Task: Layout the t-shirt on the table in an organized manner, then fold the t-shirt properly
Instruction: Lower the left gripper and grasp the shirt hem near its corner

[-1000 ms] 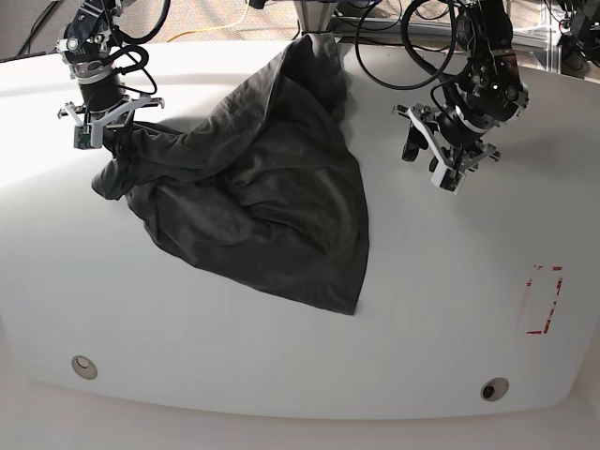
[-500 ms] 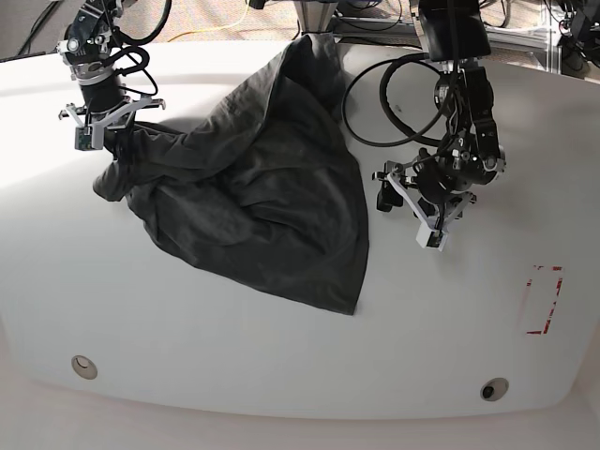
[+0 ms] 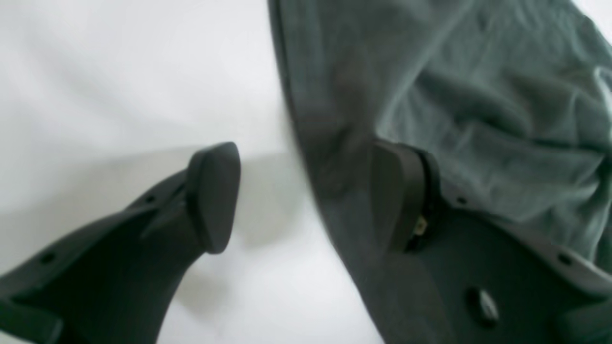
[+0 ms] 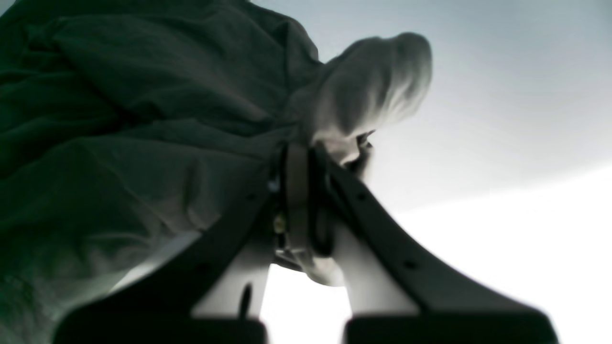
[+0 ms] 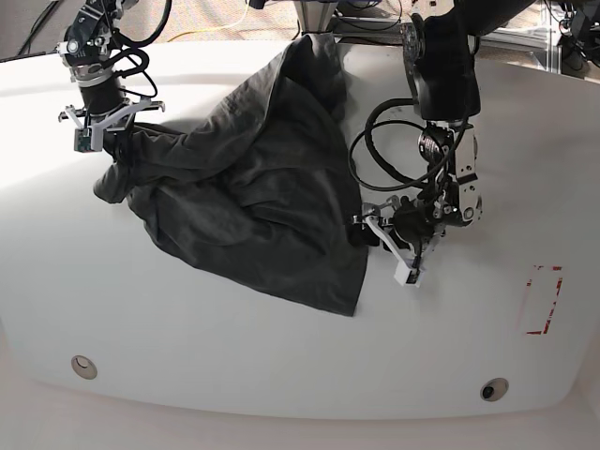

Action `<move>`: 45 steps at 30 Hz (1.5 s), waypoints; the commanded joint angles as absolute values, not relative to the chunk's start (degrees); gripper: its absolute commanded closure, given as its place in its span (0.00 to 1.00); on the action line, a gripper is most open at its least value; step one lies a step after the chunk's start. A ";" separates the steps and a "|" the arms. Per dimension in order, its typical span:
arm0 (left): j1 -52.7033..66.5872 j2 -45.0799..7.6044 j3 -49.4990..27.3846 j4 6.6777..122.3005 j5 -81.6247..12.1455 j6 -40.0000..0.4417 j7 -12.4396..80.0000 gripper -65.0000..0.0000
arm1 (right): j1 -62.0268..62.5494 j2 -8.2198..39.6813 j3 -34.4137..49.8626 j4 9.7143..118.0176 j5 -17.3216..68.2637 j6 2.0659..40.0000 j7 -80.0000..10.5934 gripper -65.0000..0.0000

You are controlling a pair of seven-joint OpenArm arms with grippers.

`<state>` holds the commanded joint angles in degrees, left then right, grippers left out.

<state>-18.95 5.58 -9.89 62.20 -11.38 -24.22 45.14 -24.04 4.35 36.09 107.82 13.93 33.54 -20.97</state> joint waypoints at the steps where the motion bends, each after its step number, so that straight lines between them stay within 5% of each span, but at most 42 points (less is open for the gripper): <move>1: -19.47 5.76 -9.89 60.88 -11.47 -24.22 44.62 0.38 | -24.04 4.35 36.09 107.82 13.93 33.54 -20.97 1.00; 17: -21.14 9.00 -9.27 57.63 -11.47 -24.48 43.91 0.42 | -24.04 4.35 36.09 107.82 13.93 33.54 -20.97 1.00; 31: -21.05 9.00 -8.66 57.71 -11.21 -24.31 43.82 1.00 | -24.04 4.35 36.09 107.82 13.93 33.54 -20.97 1.00; 45: -21.05 5.14 -8.84 61.05 -11.38 -24.31 43.82 1.00 | -22.02 4.35 36.09 107.38 13.93 33.54 -20.97 1.00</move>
<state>-21.05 5.14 -8.84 61.05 -11.38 -24.31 43.82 -22.02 4.35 36.09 107.38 13.93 33.54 -20.97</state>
